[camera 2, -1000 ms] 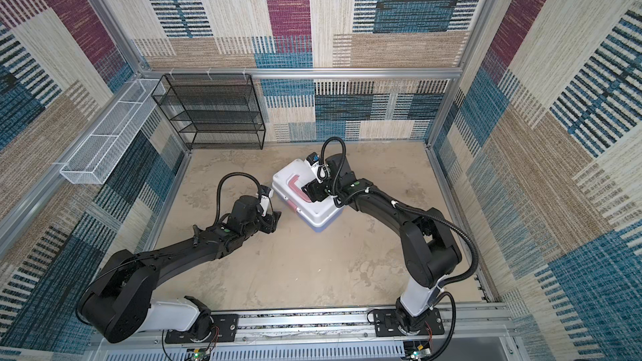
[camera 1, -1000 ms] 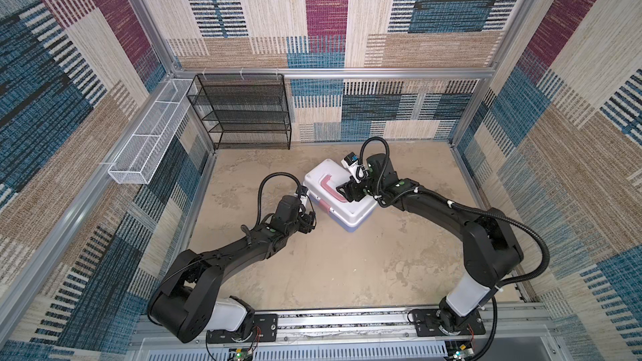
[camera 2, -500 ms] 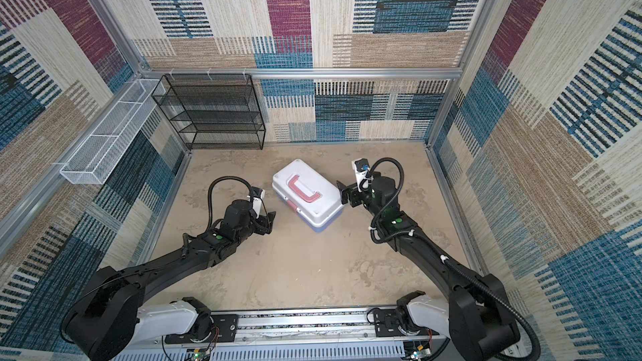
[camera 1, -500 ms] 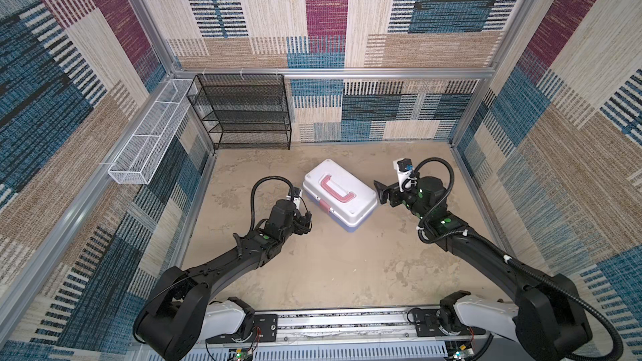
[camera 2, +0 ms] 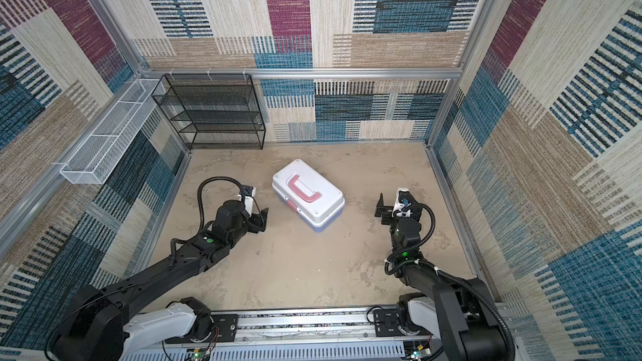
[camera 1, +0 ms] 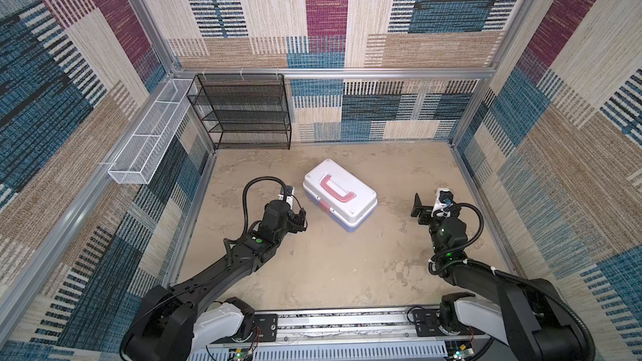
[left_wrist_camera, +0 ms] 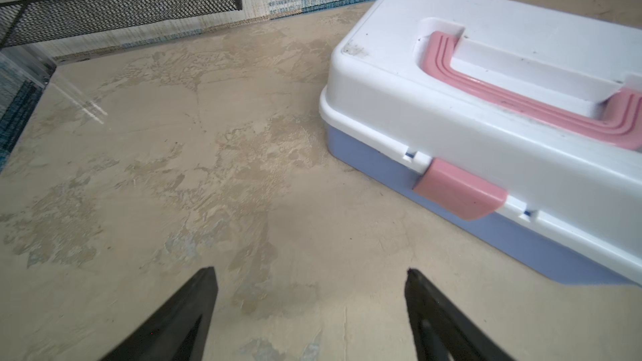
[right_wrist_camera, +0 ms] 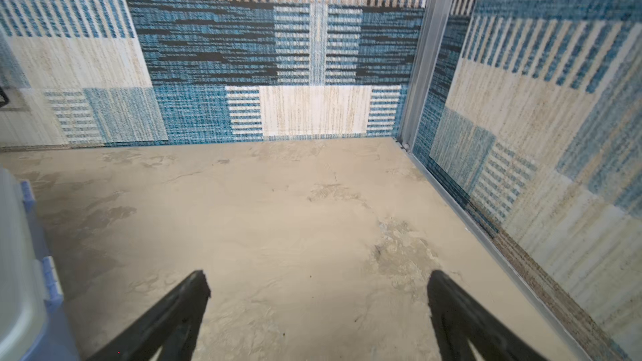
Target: Pack the tool kit
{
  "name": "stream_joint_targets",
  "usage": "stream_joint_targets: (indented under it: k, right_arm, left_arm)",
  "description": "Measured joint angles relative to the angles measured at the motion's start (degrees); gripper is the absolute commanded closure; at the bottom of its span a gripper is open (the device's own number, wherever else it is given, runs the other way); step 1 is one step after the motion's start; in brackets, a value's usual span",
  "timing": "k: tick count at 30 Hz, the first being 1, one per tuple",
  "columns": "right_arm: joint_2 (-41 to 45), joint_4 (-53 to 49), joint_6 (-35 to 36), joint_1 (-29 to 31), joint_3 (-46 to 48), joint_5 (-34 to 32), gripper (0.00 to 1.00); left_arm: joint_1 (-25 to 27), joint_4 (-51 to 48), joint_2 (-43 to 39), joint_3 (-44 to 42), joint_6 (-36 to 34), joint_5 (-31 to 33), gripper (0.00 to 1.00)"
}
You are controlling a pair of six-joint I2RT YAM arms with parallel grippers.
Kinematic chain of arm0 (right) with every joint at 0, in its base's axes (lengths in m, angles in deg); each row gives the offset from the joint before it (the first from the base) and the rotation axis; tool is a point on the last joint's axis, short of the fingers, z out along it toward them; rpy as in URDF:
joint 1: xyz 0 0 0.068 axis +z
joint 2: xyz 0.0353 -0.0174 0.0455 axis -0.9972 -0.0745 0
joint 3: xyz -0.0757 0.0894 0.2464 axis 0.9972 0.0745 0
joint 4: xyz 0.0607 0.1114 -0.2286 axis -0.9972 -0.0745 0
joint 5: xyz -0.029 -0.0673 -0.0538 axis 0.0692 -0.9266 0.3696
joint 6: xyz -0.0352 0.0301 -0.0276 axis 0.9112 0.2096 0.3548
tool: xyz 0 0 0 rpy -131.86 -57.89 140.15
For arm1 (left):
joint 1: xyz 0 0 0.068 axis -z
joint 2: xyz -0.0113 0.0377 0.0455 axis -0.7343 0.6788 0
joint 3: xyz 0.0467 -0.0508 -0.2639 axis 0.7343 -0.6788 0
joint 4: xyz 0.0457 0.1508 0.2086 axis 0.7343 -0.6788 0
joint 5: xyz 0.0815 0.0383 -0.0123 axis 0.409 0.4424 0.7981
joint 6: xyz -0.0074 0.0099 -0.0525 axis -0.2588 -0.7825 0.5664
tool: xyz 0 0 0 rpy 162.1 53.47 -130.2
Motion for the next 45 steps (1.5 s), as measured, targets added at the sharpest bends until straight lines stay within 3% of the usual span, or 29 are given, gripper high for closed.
stream_joint_targets:
  k: [9, 15, 19, 24, 29, 38, 45]
  right_arm:
    - [-16.39, 12.87, -0.31, -2.67, -2.12, 3.5, 0.01]
    - [-17.53, 14.32, -0.96, -4.22, -3.04, 5.9, 0.0]
    - [-17.53, 14.51, -1.42, -4.22, -3.06, 6.58, 0.0]
    - [-17.53, 14.53, -1.84, -4.22, -3.06, 6.93, 0.0]
    - [-17.53, 14.58, -1.84, -4.22, -3.06, 6.93, 0.0]
    - [-17.53, 14.71, -1.88, -4.22, -3.06, 6.93, 0.0]
    - [-17.53, 14.73, -2.03, -4.22, -3.06, 6.95, 0.0]
  left_arm:
    - [-1.92, -3.74, -4.17, -0.98, -0.42, 6.38, 0.12]
    - [-4.79, -1.95, -4.55, -1.97, -3.06, 14.8, 0.12]
    - [-10.14, 4.68, -2.03, -5.44, -6.54, 17.0, 0.12]
    - [-19.32, 17.09, 2.97, -9.97, -7.19, 9.88, 0.11]
    - [-25.42, 25.49, 11.21, -9.22, -7.13, 0.63, 0.14]
    - [-28.48, 38.82, 21.81, -10.27, -6.95, -8.24, 0.13]
    - [-30.01, 39.19, 23.74, -7.72, -6.93, -10.99, 0.11]
